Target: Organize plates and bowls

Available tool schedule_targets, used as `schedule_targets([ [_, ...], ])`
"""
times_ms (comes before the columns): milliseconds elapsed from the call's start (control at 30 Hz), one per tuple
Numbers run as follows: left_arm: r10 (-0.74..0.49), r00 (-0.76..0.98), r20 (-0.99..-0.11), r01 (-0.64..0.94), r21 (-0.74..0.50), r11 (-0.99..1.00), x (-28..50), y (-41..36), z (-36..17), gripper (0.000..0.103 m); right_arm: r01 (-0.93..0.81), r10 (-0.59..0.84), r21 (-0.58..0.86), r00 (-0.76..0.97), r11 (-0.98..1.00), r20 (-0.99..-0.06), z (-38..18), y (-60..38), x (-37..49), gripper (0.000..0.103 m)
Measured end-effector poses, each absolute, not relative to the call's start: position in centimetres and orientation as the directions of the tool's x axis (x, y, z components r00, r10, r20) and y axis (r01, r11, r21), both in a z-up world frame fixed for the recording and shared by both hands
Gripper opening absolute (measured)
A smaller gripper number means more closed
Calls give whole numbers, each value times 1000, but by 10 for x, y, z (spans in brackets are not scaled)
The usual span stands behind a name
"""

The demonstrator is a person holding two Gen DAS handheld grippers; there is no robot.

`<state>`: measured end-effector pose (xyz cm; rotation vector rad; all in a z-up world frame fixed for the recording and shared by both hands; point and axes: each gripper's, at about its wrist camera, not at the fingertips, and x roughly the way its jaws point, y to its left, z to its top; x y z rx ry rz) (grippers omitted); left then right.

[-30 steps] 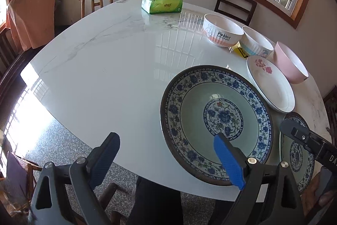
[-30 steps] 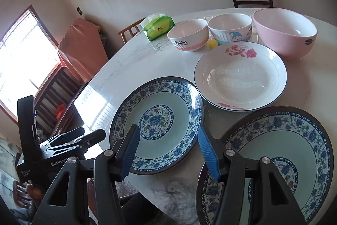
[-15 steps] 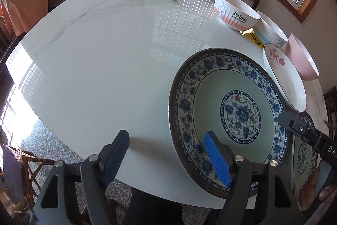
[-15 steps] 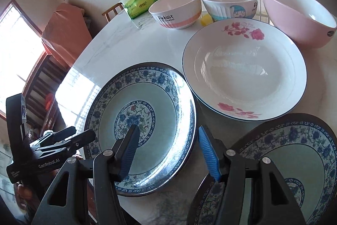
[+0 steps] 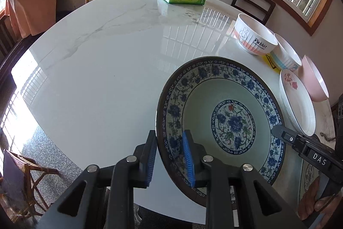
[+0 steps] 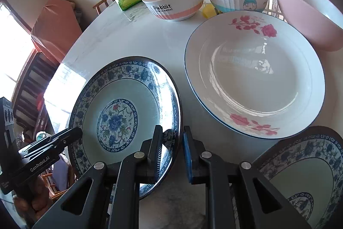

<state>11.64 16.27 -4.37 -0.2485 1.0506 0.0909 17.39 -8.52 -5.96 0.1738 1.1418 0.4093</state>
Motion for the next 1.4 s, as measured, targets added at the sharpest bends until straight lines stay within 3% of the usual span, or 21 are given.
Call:
schedule_targets([
  [133, 8, 523, -852, -236, -135, 962, 125, 191, -33, 22, -249, 430, 360, 355, 899, -830, -56, -61, 184, 18],
  [233, 54, 531, -845, -263, -103, 959, 131, 208, -31, 13, -273, 450, 369, 353, 888, -821, -52, -39, 195, 18],
  [267, 39, 538, -842, -253, -117, 960, 132, 212, -30, 5, -279, 451, 368, 354, 887, -819, -50, -33, 198, 18],
  [500, 44, 563, -825, -245, -116, 963, 133, 205, -28, 4, -318, 454, 351, 354, 881, -818, -47, 2, 209, 14],
  [633, 64, 625, -778, -182, -65, 981, 117, 178, -11, 19, -286, 463, 377, 353, 881, -813, -49, -2, 210, 17],
  [767, -71, 655, -752, -28, -119, 993, 97, 134, 4, 39, -284, 530, 448, 443, 848, -723, -17, -46, 188, 19],
  [900, -261, 577, -774, 133, -226, 965, 87, 76, 2, 39, -283, 579, 511, 508, 811, -638, 17, -123, 129, 29],
  [1000, -371, 487, -791, 203, -311, 929, 91, 34, -9, 39, -250, 532, 478, 533, 842, -658, 27, -187, 83, 39],
  [1200, -418, 361, -833, 204, -367, 908, 92, -24, -41, 39, -25, 317, 373, 582, 927, -749, 10, -300, 22, 48],
  [1400, -398, 346, -850, 195, -349, 916, 88, -45, -49, 39, 39, 355, 455, 568, 889, -742, -27, -342, 21, 48],
])
